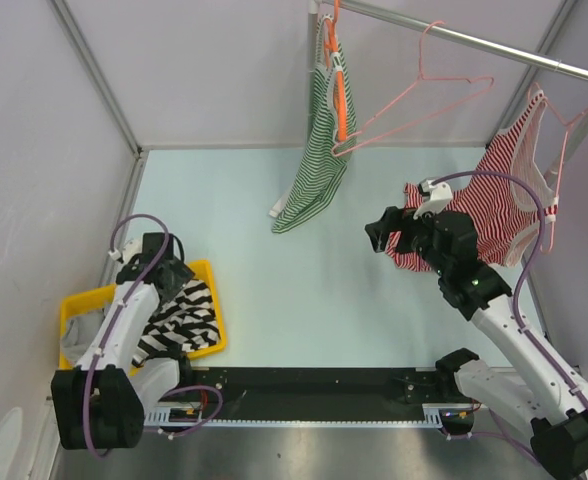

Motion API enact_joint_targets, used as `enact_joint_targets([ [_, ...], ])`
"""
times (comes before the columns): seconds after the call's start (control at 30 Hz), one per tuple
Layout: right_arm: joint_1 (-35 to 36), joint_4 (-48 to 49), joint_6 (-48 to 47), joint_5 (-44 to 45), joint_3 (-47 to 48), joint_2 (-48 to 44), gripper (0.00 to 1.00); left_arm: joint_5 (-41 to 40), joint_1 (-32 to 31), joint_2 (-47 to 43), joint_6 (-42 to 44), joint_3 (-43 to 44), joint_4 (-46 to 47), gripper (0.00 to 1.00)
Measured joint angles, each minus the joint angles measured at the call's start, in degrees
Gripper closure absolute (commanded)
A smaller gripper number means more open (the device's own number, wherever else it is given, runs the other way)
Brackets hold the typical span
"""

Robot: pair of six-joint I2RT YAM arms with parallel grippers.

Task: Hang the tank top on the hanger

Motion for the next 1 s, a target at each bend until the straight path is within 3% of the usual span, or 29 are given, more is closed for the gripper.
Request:
enact_joint_targets([
  [0.1, -0.6, 0.7, 0.1, -1.0, -0.1, 0.7, 0.00, 2.1, 0.0, 2.5, -0.8, -1.2, 2.4, 0.36],
  [0.2, -1.2, 0.9, 0.1, -1.8, -0.3, 1.0, 0.01, 4.0, 0.0, 5.1, -1.4, -2.5, 4.5, 0.75],
  [0.23, -1.3, 0.9, 0.2, -2.0, -0.4, 1.0, 0.00, 4.5, 0.0, 5.7, -1.6, -2.7, 4.9, 0.94],
  [0.27, -1.5, 0.9, 0.2, -2.2, -0.4, 1.0, 0.00, 5.1, 0.0, 6.1, -1.4, -2.8, 5.3, 0.97],
  [0.47, -2.0, 1.3, 0.2, -3.1, -0.7, 0.9, 0.00, 9.2, -0.1, 2.3, -0.2, -2.8, 6.0, 1.00],
  [0.6, -2.2, 1.3, 0.2, -3.8, -0.7, 0.9, 0.00, 14.2, -0.2, -10.4, 1.3, -0.3, 6.1, 1.00],
  [0.73, -2.2, 1.3, 0.2, -4.7, -0.7, 0.9, 0.00, 18.4, -0.4, -18.3, 4.2, 8.9, 8.3, 1.00],
  [0.93, -2.2, 1.4, 0.4, -5.7, -0.7, 0.9, 0.00, 25.9, -4.6, -9.5, 11.0, 33.2, 11.5, 1.00],
  [1.0, -2.2, 1.4, 0.7, -6.1, -0.7, 0.9, 0.00, 27.2, -9.1, -4.6, 12.8, 39.6, 12.0, 1.00],
])
